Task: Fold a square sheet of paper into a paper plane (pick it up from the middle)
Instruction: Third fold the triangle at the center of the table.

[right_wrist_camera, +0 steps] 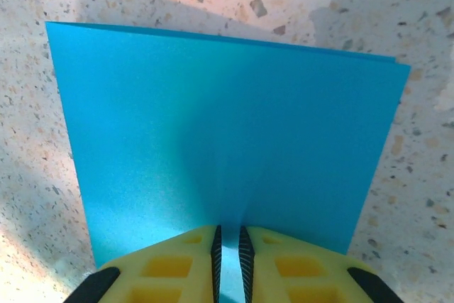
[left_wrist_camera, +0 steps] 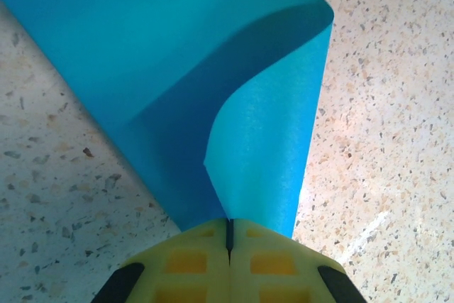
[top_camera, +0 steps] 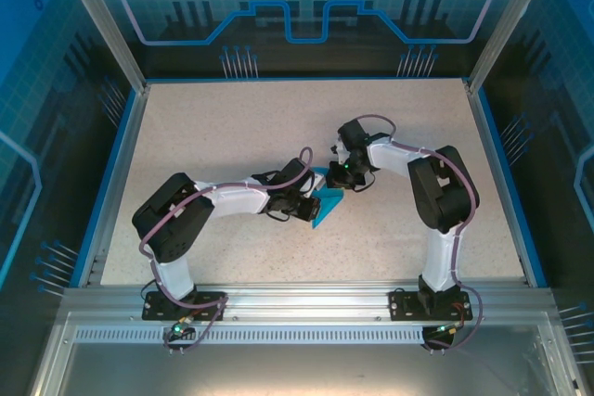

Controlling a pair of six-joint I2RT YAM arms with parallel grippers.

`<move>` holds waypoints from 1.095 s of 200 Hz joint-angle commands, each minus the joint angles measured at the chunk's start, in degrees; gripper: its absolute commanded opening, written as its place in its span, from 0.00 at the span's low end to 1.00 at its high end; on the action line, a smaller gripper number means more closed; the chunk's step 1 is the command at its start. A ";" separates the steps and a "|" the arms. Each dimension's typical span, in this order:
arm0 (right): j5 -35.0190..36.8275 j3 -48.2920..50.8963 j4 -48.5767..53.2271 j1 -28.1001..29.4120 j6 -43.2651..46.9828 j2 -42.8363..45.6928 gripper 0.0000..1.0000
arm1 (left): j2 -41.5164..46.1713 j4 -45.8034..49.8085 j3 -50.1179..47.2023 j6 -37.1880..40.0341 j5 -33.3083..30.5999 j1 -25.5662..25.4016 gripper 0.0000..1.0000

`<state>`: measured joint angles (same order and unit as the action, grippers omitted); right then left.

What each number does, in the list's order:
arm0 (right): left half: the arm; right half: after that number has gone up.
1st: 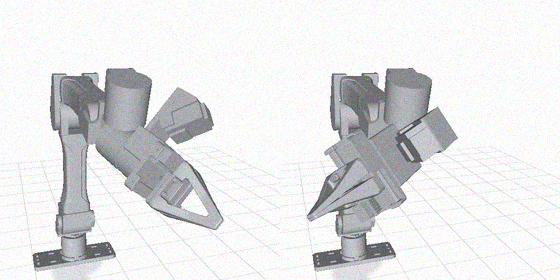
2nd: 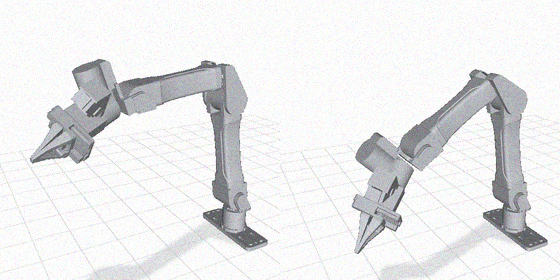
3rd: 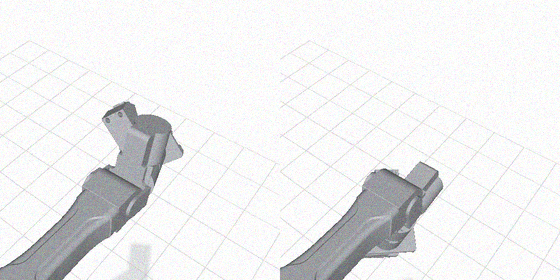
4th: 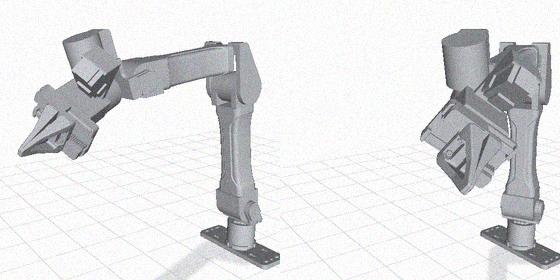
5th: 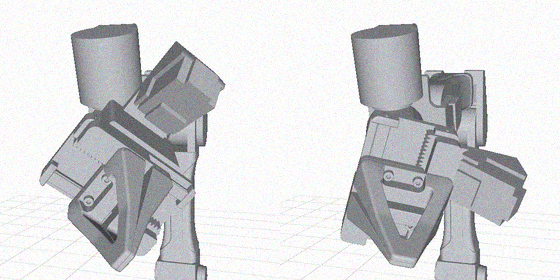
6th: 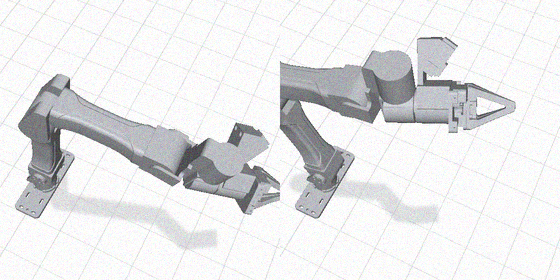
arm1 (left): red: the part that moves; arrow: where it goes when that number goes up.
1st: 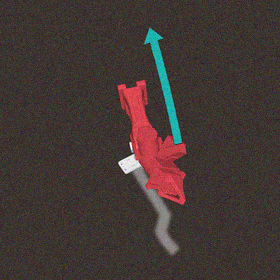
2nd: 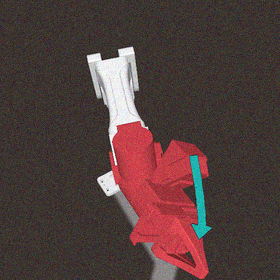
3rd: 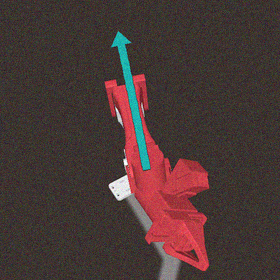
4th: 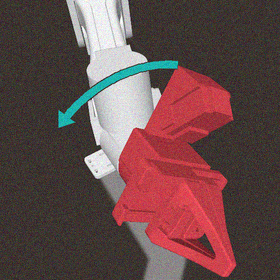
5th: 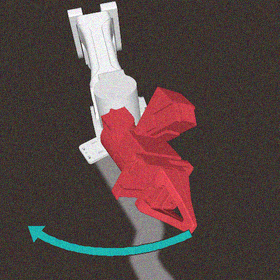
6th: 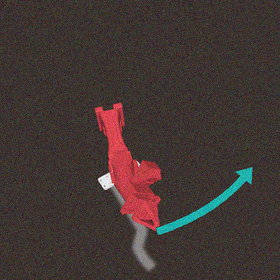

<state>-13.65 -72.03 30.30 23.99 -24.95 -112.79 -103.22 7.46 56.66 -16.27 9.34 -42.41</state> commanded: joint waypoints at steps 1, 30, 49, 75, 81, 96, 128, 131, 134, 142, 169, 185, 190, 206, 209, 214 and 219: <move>1.88 -0.57 3.36 0.08 1.66 -1.90 0.19 | 0.70 1.90 1.52 1.59 0.87 0.73 0.00; 1.88 -0.65 3.45 0.09 1.81 -1.99 0.19 | 0.78 1.87 1.26 1.51 0.48 0.84 0.00; 1.70 -0.54 3.36 0.09 1.94 -2.06 0.19 | 0.95 1.95 0.95 1.45 -0.13 0.93 0.00; 1.61 -0.73 3.52 0.09 2.01 -2.08 0.19 | 1.03 1.85 0.73 1.42 0.00 1.03 0.00; 1.53 -0.73 3.51 0.08 2.00 -2.08 0.19 | 0.91 1.85 0.77 1.34 0.14 1.10 0.00; 1.20 -0.82 3.27 0.09 1.90 -2.13 0.19 | 0.50 1.80 0.67 1.07 0.20 1.05 0.00; 0.82 -1.10 3.29 0.05 1.71 -2.12 0.19 | 0.23 1.51 -0.14 0.64 -0.20 1.08 0.00; 0.82 -1.11 3.27 0.04 1.68 -2.17 0.19 | 0.09 1.47 -0.14 0.67 -0.31 1.09 0.00; 0.80 -1.10 3.27 0.09 1.74 -2.09 0.19 | -0.06 1.49 -0.21 0.57 -0.34 1.07 0.00; 0.65 -1.12 3.27 0.09 1.66 -2.18 0.19 | -0.19 1.15 -0.32 0.47 -0.29 1.10 0.00; 0.47 -1.10 3.18 0.07 1.56 -2.21 0.19 | -0.84 1.08 0.05 0.39 -0.20 1.08 0.00; 0.31 -1.00 3.14 0.09 1.45 -2.17 0.19 | -0.93 0.80 -0.10 0.19 -0.16 1.10 0.00; 0.36 -1.00 3.12 0.05 1.45 -2.17 0.19 | -0.93 0.97 -0.15 0.11 -0.36 1.06 0.00; 0.40 -0.99 3.19 0.04 1.41 -2.08 0.19 | -0.74 0.73 -0.77 -0.25 -1.00 1.04 0.00; 0.38 -0.94 3.20 0.09 1.44 -2.08 0.19 | -0.68 0.65 -0.91 -0.33 -0.92 1.04 0.00; 0.38 -0.92 3.14 0.07 1.40 -2.08 0.19 | -0.71 0.53 -0.93 -0.38 -0.59 1.09 0.00; 0.31 -1.00 3.11 0.09 1.33 -2.10 0.19 | -0.84 0.47 -0.94 -0.51 -0.43 1.04 0.00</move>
<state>-13.74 -72.55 30.92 24.01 -23.90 -113.08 -103.33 7.66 56.84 -16.32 9.26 -41.78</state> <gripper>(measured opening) 0.194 0.067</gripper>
